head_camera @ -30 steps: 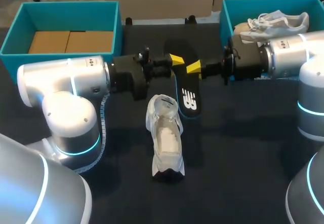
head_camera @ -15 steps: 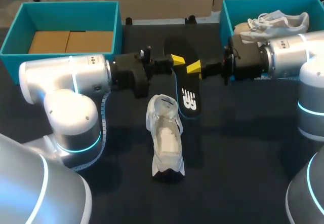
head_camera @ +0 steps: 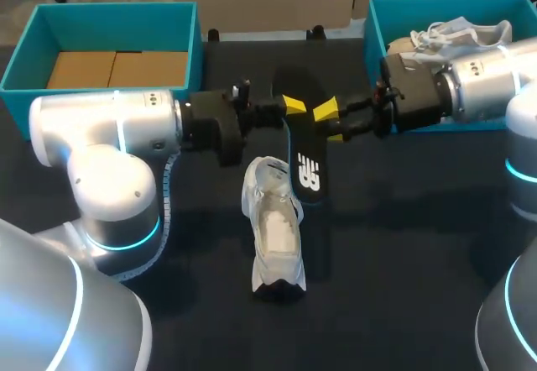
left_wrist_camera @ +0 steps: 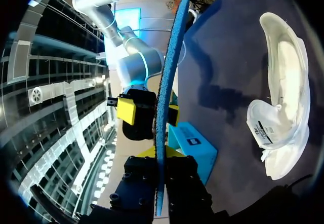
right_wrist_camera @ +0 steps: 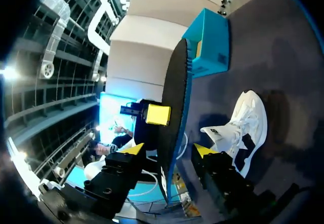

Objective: Take the shoe out of the shoebox, open the shoe tongue, remove and reinsert the insole, then place the shoe into the shoebox

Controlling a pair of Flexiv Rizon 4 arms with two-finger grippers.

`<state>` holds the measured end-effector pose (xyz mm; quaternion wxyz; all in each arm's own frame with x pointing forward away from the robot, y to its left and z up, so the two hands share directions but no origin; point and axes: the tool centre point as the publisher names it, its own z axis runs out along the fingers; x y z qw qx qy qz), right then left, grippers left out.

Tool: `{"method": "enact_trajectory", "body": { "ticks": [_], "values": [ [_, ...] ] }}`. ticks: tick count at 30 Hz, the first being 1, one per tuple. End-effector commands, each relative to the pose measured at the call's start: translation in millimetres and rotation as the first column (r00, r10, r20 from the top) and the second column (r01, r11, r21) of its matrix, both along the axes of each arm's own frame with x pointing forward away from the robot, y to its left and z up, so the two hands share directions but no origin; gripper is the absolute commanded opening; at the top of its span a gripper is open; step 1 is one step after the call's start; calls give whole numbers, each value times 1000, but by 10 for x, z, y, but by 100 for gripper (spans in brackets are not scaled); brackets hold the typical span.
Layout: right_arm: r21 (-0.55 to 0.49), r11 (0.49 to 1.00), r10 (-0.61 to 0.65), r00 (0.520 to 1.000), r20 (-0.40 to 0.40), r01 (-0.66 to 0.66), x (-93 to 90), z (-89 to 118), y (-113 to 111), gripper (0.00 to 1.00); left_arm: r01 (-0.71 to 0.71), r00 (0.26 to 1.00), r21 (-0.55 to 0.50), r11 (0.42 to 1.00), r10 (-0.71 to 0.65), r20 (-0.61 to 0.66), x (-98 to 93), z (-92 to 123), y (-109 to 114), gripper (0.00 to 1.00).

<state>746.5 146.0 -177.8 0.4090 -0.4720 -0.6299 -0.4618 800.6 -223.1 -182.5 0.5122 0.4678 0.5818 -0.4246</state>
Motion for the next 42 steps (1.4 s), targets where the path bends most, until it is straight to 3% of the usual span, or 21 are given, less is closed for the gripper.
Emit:
{"method": "enact_trajectory", "body": {
  "ticks": [1,3,5,16,17,19,21,22,23,24,27,36,39,42],
  "values": [
    [-73,995,71,997,28,-69,-45,80,-295,100,37,999,18,999,-36,-34,-106,43,284,0],
    [-107,987,127,991,42,-122,-56,64,-391,100,52,997,26,998,-51,-64,-163,38,343,0],
    [-84,962,262,965,20,-259,-55,31,-478,100,83,991,32,996,-79,-111,-243,31,396,0],
    [-84,962,262,965,20,-259,-55,31,-478,100,124,969,110,986,-96,-226,-635,13,658,0],
    [-133,950,291,956,48,-282,-63,37,-477,100,117,969,117,986,-88,-232,-656,13,672,0],
    [-210,923,357,920,162,-322,-97,49,-498,100,134,959,110,985,-101,-264,-691,24,692,0],
    [-302,888,421,879,224,-348,-133,56,-517,100,137,954,113,984,-100,-282,-720,41,695,0],
    [-358,859,471,839,271,-366,-161,54,-524,100,150,942,102,983,-111,-316,-737,52,693,0],
    [-419,802,571,752,331,-425,-207,42,-529,100,169,921,86,982,-126,-369,-756,72,689,0],
    [-471,735,660,673,334,-488,-252,23,-515,100,201,901,76,977,-153,-407,-773,91,682,0],
    [-471,735,660,673,334,-488,-252,23,-515,100,259,885,133,957,-180,-429,-796,191,683,0],
    [-471,735,660,673,334,-488,-252,23,-515,100,259,885,133,957,-180,-429,-796,191,683,0],
    [-692,576,753,612,242,-435,-239,137,-475,100,272,871,129,954,-187,-455,-812,151,620,0],
    [-807,489,789,562,248,-331,-313,156,-462,100,299,835,112,948,-203,-512,-867,93,578,0]
  ]
}}
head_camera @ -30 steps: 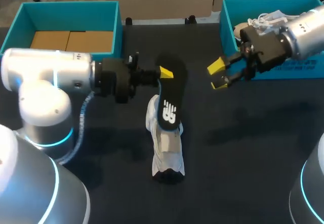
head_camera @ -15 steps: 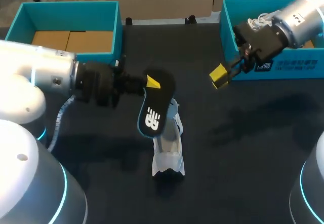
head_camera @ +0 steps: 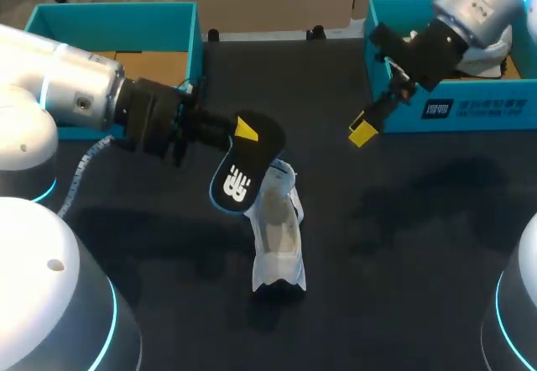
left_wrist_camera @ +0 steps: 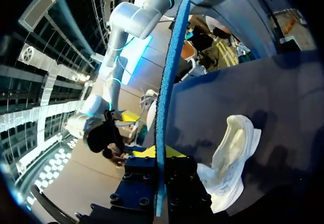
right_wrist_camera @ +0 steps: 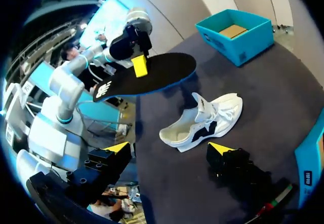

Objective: Take the shoe out of the shoebox, open the shoe tongue, remove and reinsert the insole, then place the shoe into the shoebox

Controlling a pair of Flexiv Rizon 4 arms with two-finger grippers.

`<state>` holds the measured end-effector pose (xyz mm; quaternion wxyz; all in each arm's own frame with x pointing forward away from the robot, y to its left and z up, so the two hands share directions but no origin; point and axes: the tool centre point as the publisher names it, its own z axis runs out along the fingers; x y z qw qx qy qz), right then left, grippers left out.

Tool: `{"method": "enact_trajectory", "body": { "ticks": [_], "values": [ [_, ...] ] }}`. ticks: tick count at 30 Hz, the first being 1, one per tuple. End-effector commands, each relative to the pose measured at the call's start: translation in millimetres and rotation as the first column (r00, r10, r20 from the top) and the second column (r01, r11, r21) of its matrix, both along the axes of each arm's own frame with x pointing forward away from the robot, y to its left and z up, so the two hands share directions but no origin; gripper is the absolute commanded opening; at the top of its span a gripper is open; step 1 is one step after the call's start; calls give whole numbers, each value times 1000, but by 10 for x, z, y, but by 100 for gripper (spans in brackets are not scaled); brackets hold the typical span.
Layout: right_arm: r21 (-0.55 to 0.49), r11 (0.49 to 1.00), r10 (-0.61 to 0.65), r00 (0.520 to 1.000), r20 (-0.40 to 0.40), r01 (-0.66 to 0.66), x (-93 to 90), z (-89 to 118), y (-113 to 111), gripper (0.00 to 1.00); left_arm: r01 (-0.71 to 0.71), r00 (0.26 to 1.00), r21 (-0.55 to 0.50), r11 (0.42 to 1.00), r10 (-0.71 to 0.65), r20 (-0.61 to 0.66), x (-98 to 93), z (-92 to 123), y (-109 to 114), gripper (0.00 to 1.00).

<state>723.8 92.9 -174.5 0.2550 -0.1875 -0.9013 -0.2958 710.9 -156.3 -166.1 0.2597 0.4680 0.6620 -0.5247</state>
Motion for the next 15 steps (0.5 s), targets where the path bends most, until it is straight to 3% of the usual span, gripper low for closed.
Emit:
{"method": "enact_trajectory", "body": {
  "ticks": [1,3,6,15],
  "values": [
    [-396,918,115,962,246,-9,-123,100,65,100,22,997,2,1000,-22,-75,-15,-99,-102,0],
    [-440,898,102,966,239,14,-158,33,59,100,34,988,-14,999,-36,-152,-68,-115,-111,0],
    [-470,883,167,929,331,9,-270,-103,33,100,64,962,-28,998,-69,-262,-188,-110,-102,0],
    [-470,883,167,929,331,9,-270,-103,33,100,64,962,-28,998,-69,-262,-188,-110,-102,0]
  ]
}}
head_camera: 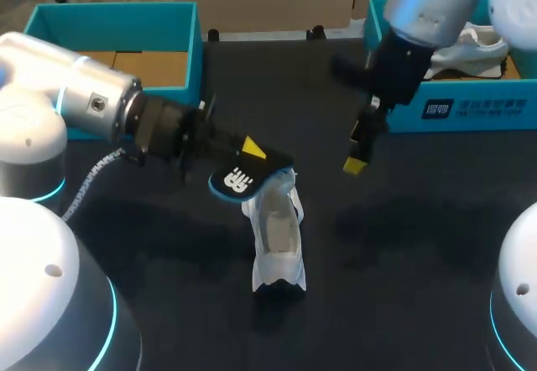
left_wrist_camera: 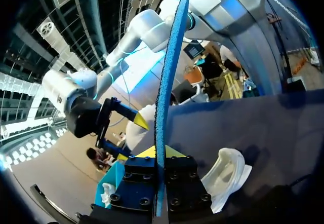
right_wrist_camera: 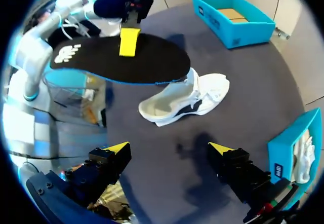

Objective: Take the shoe out of the shoebox, open the shoe tongue, remove and reinsert the insole, then place the shoe into the shoebox

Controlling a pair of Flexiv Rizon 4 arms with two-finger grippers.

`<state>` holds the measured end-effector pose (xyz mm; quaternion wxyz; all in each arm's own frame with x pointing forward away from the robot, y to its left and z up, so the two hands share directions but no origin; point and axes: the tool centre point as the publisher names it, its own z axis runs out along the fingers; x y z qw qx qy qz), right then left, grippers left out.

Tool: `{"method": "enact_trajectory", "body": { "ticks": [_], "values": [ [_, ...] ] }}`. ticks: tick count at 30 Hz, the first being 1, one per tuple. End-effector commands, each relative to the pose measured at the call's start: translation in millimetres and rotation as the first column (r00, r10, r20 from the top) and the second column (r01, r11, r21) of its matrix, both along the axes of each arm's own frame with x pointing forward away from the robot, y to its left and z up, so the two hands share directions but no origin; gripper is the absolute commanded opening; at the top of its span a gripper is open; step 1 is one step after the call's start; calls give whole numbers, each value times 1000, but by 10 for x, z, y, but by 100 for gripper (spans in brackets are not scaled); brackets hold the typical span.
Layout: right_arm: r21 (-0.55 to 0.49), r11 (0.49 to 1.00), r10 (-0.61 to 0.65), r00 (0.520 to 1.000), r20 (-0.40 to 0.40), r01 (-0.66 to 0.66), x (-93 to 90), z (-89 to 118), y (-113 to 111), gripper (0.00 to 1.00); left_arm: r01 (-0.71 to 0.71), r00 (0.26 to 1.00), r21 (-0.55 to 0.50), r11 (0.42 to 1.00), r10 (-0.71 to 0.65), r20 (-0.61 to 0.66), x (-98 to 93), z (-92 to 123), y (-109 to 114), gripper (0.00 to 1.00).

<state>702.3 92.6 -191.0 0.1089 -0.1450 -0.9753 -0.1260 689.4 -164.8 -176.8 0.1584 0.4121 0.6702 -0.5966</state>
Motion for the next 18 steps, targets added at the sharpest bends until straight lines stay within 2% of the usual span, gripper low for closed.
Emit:
{"method": "enact_trajectory", "body": {
  "ticks": [1,11,15,18],
  "values": [
    [-90,996,-6,993,117,16,-55,62,36,100,6,1000,1,1000,-6,-1,27,-3,-18,0],
    [-90,996,-6,993,117,16,-55,62,36,100,6,1000,1,1000,-6,-1,27,-3,-18,0],
    [-79,996,-20,991,135,31,-97,25,-29,100,-39,997,-15,999,38,-66,-327,-112,41,0],
    [-56,998,39,982,183,-30,-201,-17,-62,100,-89,991,-24,996,86,-103,-526,-155,40,0]
  ]
}}
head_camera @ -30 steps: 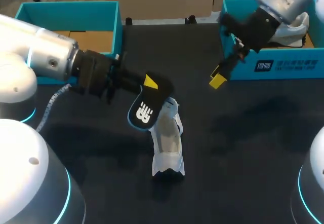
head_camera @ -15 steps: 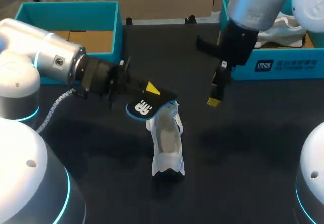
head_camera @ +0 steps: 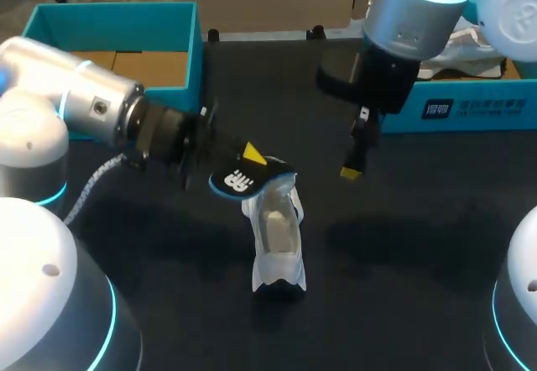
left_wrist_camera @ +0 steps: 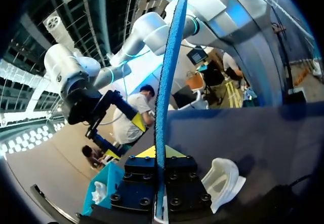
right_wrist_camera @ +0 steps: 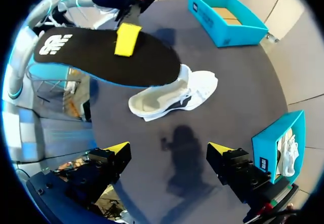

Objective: Take the shoe out of the shoebox, open the shoe tongue, remove and reinsert the insole, then place the shoe into the shoebox

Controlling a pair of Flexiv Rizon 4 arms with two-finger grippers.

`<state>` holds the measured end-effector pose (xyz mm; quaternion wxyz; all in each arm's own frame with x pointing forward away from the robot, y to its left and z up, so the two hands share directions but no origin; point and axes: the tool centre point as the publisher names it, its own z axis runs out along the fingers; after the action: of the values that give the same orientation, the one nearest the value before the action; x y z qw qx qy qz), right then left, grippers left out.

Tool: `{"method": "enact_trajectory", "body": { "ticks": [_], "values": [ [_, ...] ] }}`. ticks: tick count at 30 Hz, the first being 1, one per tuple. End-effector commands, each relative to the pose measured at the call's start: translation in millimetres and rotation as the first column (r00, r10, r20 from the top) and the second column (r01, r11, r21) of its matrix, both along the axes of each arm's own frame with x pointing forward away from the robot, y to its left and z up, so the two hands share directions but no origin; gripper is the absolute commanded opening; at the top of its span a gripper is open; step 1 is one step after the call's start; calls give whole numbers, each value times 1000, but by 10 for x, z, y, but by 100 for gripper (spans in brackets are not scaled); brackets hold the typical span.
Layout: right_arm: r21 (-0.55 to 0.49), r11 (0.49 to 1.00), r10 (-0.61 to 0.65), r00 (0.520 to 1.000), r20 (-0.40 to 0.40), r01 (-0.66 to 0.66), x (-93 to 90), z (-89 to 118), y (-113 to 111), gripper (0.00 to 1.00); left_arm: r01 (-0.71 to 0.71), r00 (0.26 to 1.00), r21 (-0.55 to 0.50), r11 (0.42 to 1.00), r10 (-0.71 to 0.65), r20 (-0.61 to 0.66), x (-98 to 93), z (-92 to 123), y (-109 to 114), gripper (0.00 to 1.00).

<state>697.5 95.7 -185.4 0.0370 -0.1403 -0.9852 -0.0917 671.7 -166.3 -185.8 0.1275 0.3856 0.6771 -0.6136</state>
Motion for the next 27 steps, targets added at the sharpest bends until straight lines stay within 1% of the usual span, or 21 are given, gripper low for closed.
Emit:
{"method": "enact_trajectory", "body": {
  "ticks": [1,3,5,6,7,9,11,12,24,27],
  "values": [
    [29,998,60,997,51,-61,-178,-95,-101,100,-105,994,-35,994,104,-21,-424,-68,57,0],
    [-2,997,75,995,58,-75,-223,-134,-95,100,-125,990,-53,991,122,-67,-537,-82,72,0],
    [-13,996,93,992,80,-92,-285,-178,-83,100,-134,988,-43,990,131,-79,-649,-113,79,0],
    [-17,993,116,990,84,-115,-311,-199,-69,100,-134,987,-42,990,130,-90,-699,-127,82,0],
    [-26,994,110,990,83,-108,-333,-227,-58,100,-132,988,-38,990,129,-90,-746,-146,81,0],
    [-15,991,131,985,116,-130,-391,-285,-31,100,-122,986,-50,991,115,-124,-846,-178,74,0],
    [-19,989,145,982,125,-143,-448,-356,14,100,-115,985,-64,991,105,-136,-907,-198,62,0],
    [-14,988,156,981,111,-156,-472,-402,44,100,-103,987,-69,992,94,-129,-916,-201,58,0],
    [-14,988,156,981,111,-156,-472,-402,44,100,-103,987,-69,992,94,-129,-916,-201,58,0],
    [-3,985,170,979,112,-170,-468,-426,49,100,-89,989,-101,991,75,-129,-792,-344,-25,0]
  ]
}}
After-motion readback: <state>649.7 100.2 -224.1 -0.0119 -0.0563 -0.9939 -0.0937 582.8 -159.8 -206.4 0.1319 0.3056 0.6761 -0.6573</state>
